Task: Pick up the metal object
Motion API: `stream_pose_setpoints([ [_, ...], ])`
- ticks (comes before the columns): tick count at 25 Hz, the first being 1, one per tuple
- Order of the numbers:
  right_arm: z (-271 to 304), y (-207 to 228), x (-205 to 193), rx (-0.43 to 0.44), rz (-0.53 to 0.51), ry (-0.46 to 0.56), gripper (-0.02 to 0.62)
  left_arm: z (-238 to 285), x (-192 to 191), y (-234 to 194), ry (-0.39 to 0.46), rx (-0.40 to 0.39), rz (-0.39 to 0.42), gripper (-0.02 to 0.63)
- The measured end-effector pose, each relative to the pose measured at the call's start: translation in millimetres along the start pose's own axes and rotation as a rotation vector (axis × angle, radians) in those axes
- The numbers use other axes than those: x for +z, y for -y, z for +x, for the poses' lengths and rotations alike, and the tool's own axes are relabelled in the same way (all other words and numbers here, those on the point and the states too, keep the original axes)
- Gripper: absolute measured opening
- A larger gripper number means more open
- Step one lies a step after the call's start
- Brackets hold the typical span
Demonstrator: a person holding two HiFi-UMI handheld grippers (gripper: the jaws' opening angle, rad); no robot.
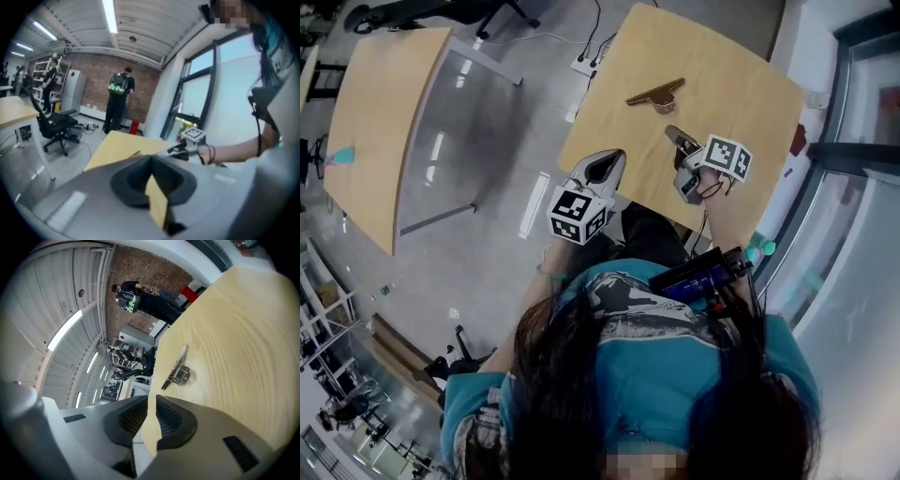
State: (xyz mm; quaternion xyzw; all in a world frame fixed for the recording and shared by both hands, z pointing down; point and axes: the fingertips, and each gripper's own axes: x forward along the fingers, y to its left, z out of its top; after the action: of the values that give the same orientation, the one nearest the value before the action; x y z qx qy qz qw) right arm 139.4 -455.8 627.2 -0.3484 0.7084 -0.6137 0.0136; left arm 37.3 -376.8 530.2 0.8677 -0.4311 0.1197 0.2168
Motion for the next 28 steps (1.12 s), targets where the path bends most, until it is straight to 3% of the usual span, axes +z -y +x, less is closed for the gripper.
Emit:
stream_pose_setpoints([
  [2,12,8,9,0.013,0.047,-0.032,0.059,7,1,-1,-0.008,0.007,0.000,0.005],
  [4,23,16,19,0.023,0.092,-0.040,0.135,13,1,0,-0.012,0.011,-0.006,0.005],
  [8,42,39,40,-0.004,0.189,-0.013,0.155,18,-4,3,-0.030,0.014,-0.015,0.005],
  [15,72,72,51,-0.058,0.304,-0.015,0.158,10,-12,-5,-0.059,0.060,-0.011,0.005],
  [20,90,68,55,-0.013,0.412,0.010,0.156,3,-11,-13,-0.055,0.100,-0.020,0.005],
  [25,104,69,55,-0.073,0.404,0.002,0.152,-7,-11,-22,-0.052,0.127,-0.024,0.005],
  [28,105,70,54,-0.108,0.402,0.006,0.109,-14,-11,-28,-0.050,0.145,-0.034,0.005],
])
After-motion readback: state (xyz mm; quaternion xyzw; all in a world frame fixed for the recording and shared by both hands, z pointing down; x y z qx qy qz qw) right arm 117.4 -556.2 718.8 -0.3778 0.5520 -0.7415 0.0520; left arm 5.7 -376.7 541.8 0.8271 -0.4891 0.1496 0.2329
